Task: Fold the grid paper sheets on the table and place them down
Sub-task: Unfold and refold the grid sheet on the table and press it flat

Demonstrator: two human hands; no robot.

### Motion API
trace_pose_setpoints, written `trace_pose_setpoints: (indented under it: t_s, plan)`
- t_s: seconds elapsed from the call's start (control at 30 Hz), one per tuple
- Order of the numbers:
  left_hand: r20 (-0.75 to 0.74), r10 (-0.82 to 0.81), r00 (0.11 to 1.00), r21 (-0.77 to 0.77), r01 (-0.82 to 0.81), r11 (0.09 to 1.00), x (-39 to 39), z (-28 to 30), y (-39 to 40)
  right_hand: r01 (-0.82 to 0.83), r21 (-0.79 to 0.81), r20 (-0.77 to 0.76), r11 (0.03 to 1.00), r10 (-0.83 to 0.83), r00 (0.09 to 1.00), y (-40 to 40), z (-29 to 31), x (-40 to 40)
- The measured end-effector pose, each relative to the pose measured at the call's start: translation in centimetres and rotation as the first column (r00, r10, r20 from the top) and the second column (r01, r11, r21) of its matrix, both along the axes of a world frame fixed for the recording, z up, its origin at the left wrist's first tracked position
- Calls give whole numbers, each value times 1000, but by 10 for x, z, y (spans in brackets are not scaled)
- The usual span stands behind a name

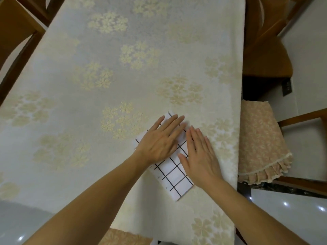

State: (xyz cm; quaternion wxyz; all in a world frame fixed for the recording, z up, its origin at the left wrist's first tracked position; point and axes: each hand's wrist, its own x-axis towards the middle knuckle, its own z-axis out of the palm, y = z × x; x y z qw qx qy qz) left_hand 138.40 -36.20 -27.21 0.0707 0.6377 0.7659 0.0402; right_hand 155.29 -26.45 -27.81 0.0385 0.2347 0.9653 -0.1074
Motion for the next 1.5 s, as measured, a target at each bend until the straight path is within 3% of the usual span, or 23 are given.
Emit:
trace_pose_setpoints:
  t_s: [0.13,0.33,0.53,0.87,1.03,1.2,1.5]
  plan:
    - [-38,-33,999,-67,30,997,-10,-21,10,-10,8,86,1000,10,996,4,-13,-3]
    - [-14,-8,1000,-32,8,999,-16,-28,10,-17,44,109,999,13,994,1,-17,-2]
    - [-15,238,971,-43,-239,970,-11,-11,0,-12,-25,81,1000,14,997,3,-5,2]
    - [-3,251,968,-73,-250,965,6,-21,-25,-44,2,140,999,43,989,0,-10,9]
    - [25,361,932,-33,-361,932,37,-4,-38,-72,-32,109,997,76,991,3,-2,19]
    - [26,436,900,-105,-431,896,71,-17,-49,-104,-17,126,994,105,986,1,-8,26]
    - [30,453,891,-134,-445,885,71,-21,-48,-115,-9,111,993,115,987,1,-11,26]
